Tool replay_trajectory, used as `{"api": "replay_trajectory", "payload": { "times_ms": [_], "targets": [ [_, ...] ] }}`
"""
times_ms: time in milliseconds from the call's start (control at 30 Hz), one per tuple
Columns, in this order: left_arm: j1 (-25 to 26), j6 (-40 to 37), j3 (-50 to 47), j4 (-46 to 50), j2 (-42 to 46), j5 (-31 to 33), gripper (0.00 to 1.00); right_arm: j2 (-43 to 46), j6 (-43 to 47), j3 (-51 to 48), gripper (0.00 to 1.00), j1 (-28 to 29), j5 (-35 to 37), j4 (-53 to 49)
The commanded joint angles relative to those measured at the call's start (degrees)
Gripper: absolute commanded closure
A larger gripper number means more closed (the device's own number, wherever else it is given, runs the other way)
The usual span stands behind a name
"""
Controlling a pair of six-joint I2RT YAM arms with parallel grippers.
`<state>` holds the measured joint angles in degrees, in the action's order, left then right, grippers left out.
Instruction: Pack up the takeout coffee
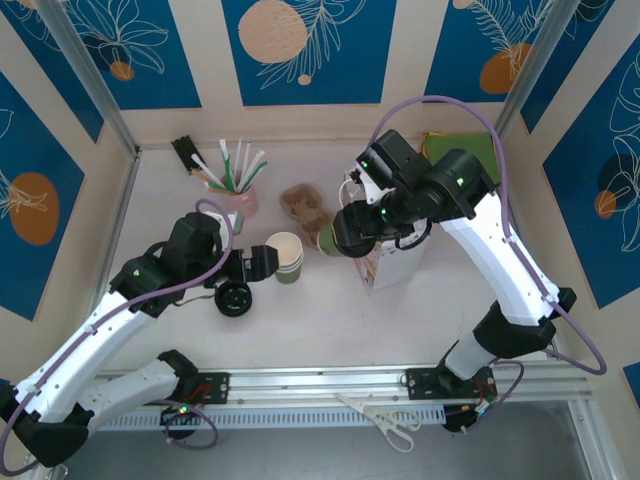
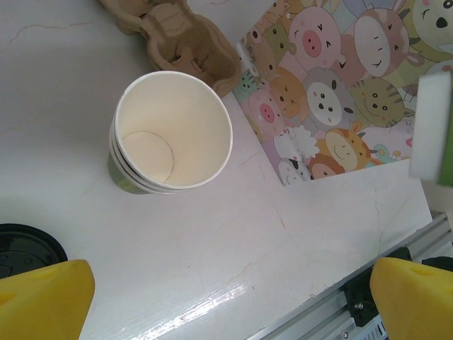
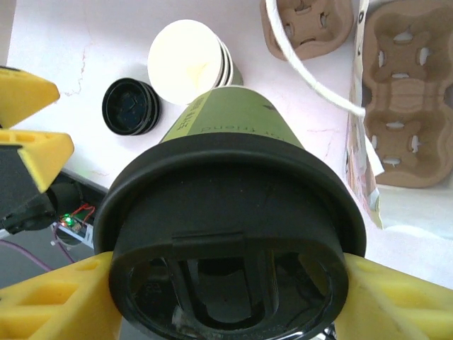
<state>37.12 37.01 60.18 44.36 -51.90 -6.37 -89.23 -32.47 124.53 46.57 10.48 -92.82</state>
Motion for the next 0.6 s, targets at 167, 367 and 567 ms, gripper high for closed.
{"api": "replay_trajectory", "payload": {
  "times_ms": [167, 367, 567],
  "targets": [
    [-0.56, -0.66, 1.92, 0.22, 0.75, -0.70, 0.00, 6.68, -2.22, -2.26, 0.33, 0.37, 2.43, -8.68],
    [-0.53, -0.46, 2.29, -0.59, -0.10, -1.10, 0.00, 10.23, -1.38, -3.59, 0.33, -1.99, 2.00, -8.80],
    [-0.44, -0.28, 2.49, -1.46, -1.25, -1.45, 0.00, 12.69, 0.60, -4.12, 0.34, -6.40, 1.45, -8.79]
  ]
}}
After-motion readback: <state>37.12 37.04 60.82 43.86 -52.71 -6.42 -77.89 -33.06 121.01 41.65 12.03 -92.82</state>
